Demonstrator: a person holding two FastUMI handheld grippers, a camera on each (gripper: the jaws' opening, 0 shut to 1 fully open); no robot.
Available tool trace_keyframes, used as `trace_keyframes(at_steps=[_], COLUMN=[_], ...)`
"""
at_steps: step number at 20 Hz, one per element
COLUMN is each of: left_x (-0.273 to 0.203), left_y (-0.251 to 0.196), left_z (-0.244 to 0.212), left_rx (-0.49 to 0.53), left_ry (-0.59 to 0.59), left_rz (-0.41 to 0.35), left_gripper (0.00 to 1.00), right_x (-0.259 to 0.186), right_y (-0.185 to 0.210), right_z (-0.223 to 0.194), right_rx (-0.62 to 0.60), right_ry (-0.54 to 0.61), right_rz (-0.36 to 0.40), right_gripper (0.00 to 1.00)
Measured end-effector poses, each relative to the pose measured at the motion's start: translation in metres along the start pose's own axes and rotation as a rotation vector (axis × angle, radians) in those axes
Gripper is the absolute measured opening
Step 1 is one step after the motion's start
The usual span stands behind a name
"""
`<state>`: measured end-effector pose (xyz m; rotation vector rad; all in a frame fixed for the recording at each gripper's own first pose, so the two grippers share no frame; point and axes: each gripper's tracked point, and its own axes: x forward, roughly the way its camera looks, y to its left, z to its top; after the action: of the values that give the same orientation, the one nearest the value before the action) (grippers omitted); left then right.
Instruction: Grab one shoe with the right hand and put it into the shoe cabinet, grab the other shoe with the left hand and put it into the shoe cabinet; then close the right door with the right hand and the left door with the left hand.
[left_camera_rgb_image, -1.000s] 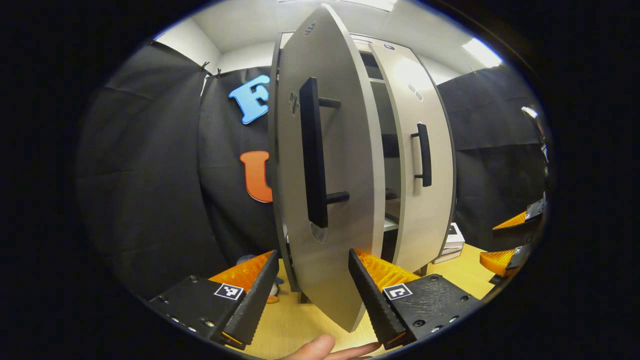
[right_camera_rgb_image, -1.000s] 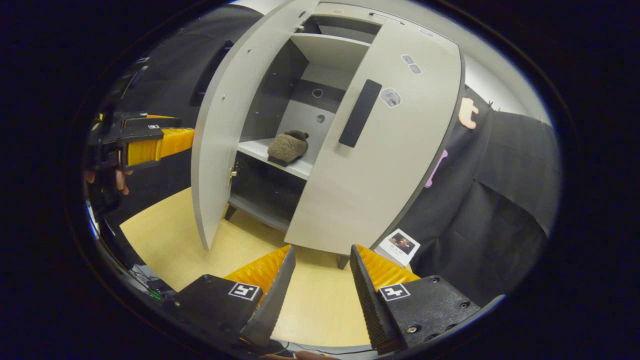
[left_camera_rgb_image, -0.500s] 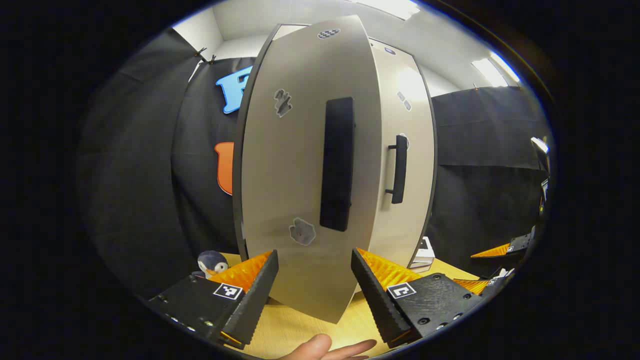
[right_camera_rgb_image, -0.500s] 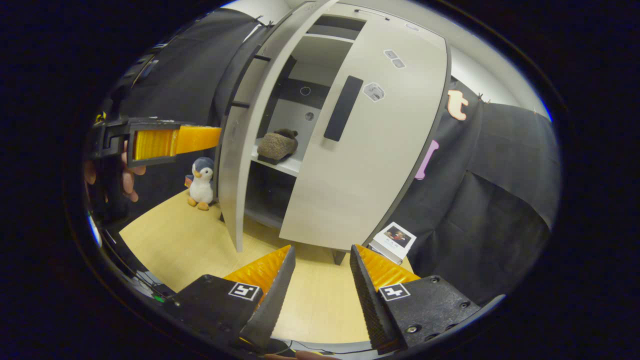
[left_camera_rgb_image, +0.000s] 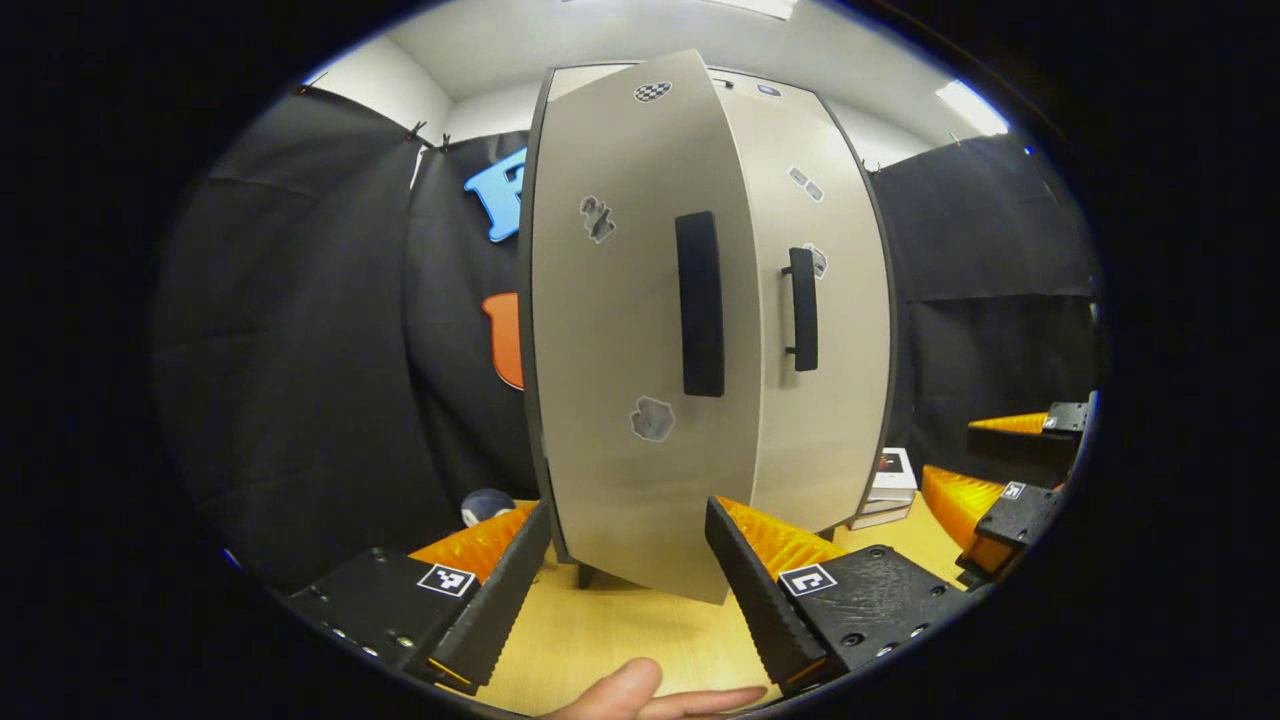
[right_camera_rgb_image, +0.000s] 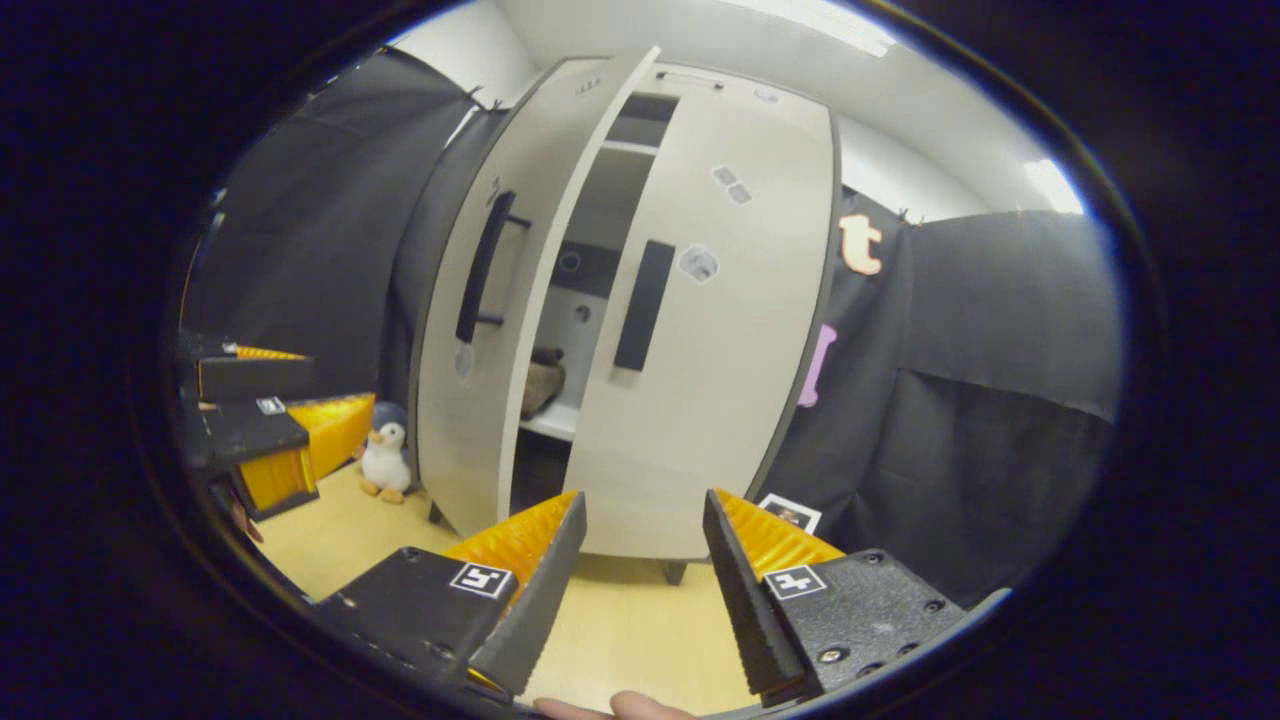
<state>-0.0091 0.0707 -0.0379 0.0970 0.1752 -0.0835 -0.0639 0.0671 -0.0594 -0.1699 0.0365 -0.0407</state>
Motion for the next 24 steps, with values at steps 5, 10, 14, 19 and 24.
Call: trace_keyframes(at_steps=[5, 10, 14, 19, 24], left_x=[-0.005, -0.007, -0.005, -0.008, -0.009], left_y=[-0.018, -0.027, -0.042, -0.043, -0.041], left_z=[0.044, 0.038, 0.037, 0.038, 0.035], left_rx=[-0.082, -0.108, -0.147, -0.148, -0.192], left_ry=[-0.116, -0.117, -0.1, -0.108, -0.097], left_rz=[-0.052, -0.053, -0.088, -0.081, -0.078], left_gripper=[0.95, 0.96, 0.95, 0.95, 0.95], right_x=[-0.002, -0.003, -0.006, -0.006, -0.014], right_y=[-0.008, -0.011, -0.019, -0.024, -0.031], right_z=[0.037, 0.021, 0.02, 0.019, 0.022], right_rx=[0.112, 0.136, 0.131, 0.111, 0.072], right_ry=[-0.182, -0.114, -0.121, -0.121, -0.144], right_rz=[-0.044, -0.03, -0.04, -0.049, -0.078], right_gripper=[0.99, 0.99, 0.98, 0.99, 0.99])
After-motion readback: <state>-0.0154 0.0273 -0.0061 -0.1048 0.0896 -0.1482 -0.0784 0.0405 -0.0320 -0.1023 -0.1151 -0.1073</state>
